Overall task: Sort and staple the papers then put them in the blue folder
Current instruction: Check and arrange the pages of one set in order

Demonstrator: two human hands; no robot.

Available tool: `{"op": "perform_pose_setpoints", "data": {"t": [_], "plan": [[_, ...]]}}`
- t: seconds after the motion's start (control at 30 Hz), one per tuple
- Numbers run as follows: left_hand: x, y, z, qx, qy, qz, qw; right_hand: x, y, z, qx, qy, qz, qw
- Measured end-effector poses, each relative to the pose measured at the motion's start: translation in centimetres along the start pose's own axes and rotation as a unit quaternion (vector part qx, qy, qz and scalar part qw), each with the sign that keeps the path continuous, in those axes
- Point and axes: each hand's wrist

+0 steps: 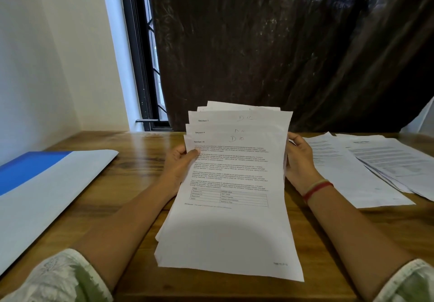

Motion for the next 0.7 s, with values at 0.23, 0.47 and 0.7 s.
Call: {"op": "perform_pose_setpoints", "data": {"t": [0.23, 0.47, 0.7], "plan": [[-0.1, 0.2, 0.1, 0.003, -0.001, 0.015, 1.000, 0.3, 0.0, 0.2, 0.011, -0.020, 0.044, 0.999], [-0.3, 0.4, 0.1, -0.005, 0.004, 0.015, 1.000, 0.5, 0.0, 0.8, 0.046, -0.029, 0.098, 0.994], [-0.5, 0.5, 0.4, -0.011, 0.002, -0.001, 1.000, -0.4, 1.1, 0.4, -0.005, -0.057, 0.285, 0.957]]}}
Point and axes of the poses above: each hand's wrist, its own x-axis away from the middle knuckle, its own y-axis out of the back of the hand, z = x × y, and after that the axes turned 3 degrees about -z, right-handed
